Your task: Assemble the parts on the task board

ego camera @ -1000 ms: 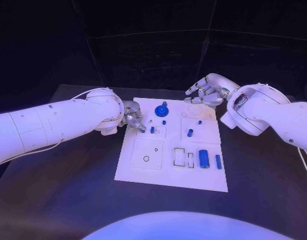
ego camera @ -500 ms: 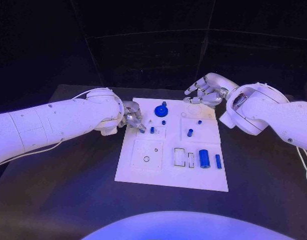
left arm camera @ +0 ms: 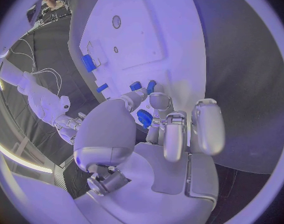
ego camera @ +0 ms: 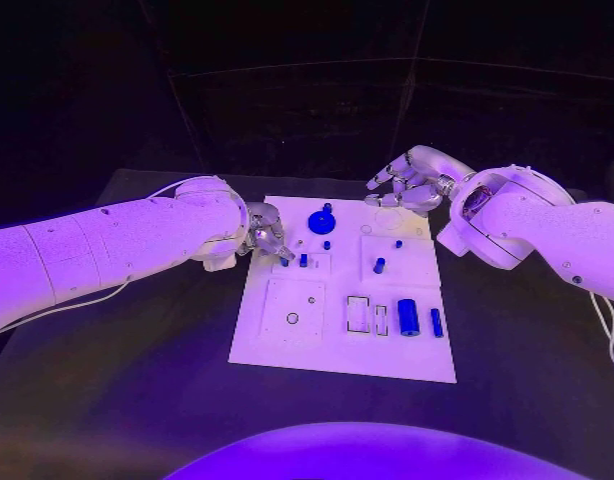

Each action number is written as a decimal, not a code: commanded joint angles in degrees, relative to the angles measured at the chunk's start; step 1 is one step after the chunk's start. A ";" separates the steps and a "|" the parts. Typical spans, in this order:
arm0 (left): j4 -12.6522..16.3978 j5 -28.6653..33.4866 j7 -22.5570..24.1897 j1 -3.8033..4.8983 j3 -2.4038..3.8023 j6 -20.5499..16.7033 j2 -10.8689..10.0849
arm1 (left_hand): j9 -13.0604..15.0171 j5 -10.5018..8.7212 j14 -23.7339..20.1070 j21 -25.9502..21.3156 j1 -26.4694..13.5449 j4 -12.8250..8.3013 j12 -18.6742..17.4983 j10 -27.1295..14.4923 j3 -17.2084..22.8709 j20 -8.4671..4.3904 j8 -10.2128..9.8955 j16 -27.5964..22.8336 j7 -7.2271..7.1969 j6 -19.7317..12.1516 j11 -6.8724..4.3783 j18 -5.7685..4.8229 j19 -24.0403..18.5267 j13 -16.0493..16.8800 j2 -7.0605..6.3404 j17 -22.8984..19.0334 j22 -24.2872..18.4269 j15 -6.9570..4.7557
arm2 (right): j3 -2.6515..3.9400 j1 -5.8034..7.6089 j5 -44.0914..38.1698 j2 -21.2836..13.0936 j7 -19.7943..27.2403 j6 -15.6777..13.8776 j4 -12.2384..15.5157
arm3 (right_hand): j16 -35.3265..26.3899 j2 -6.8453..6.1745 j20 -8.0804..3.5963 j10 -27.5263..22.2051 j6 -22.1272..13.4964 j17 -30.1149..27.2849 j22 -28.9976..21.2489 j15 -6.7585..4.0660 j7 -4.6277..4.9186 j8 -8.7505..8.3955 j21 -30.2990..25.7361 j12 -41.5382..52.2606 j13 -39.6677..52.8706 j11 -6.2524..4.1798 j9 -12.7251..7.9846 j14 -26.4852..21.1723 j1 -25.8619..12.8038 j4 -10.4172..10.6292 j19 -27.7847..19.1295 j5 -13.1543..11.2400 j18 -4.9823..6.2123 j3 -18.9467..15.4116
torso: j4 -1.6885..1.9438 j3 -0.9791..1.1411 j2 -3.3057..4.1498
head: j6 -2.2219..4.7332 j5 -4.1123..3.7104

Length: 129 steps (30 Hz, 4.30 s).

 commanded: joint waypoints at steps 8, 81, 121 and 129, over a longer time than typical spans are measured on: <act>-0.42 0.55 -0.60 -0.02 -0.02 1.33 0.36 | -0.34 -0.02 6.04 0.22 -1.58 0.91 0.23 0.15 -1.57 -0.01 -0.53 0.19 0.07 0.79 0.25 -0.60 0.25 0.19 -0.22 15.09 0.11 -0.45 | 0.02 0.10 0.24 0.08 0.58 0.28 -0.02 | -0.16 0.18 -0.14 -0.42 0.22 -0.05 -0.11 -0.55 0.10 0.36 -0.40 0.02 -0.12 -0.05 -0.06 2.09 0.41 0.42 -0.20 0.46 0.85 -0.12 | 0.05 -0.03 -0.03 | -0.08 -0.08; -11.33 -18.66 30.64 -0.02 -1.64 -13.78 10.40 | -20.07 -5.78 -2.31 -24.37 20.01 -3.99 -34.54 -21.06 -15.87 5.25 -23.03 -16.16 6.51 -0.69 7.74 4.07 -8.53 -39.72 -0.84 -12.52 -22.93 5.36 | 0.02 0.10 0.63 0.71 0.82 -0.24 -0.15 | -0.58 0.12 -0.10 -0.95 -0.29 -0.51 -0.96 -0.48 0.22 0.13 -0.95 -0.36 -0.62 0.06 -0.14 1.93 0.64 0.73 -0.61 1.08 0.98 -0.12 | -0.38 0.03 0.25 | 1.90 -1.83; -15.09 -19.78 29.74 -1.20 -1.94 -9.03 13.28 | -21.20 -5.73 -0.99 -17.35 19.19 -5.52 -36.27 -15.10 -10.22 4.45 -24.70 -12.89 5.53 3.66 6.63 2.88 -5.93 -42.78 0.54 -10.62 -15.56 4.51 | 0.02 0.11 0.63 1.16 0.74 -0.31 -0.18 | -0.55 0.22 -0.09 -0.95 -0.30 -0.43 -0.99 -0.47 0.23 0.14 -0.99 -0.30 -0.60 0.07 -0.13 1.93 0.80 0.78 -0.61 1.16 0.99 -0.03 | -0.21 -0.01 0.19 | 1.33 -2.44; -16.38 -19.76 29.12 -1.42 -1.93 -7.71 14.17 | -21.43 -5.79 -1.13 -16.62 19.00 -5.90 -37.01 -14.14 -8.34 4.39 -25.69 -12.85 5.67 3.72 6.55 2.73 -5.87 -43.30 0.97 -11.07 -14.63 4.44 | 0.02 0.11 0.63 1.25 0.73 -0.28 -0.19 | -0.55 0.22 -0.09 -0.95 -0.30 -0.43 -0.99 -0.47 0.23 0.14 -0.99 -0.30 -0.60 0.07 -0.13 1.93 0.80 0.78 -0.61 1.16 0.99 -0.03 | -0.21 -0.04 0.19 | 1.32 -2.45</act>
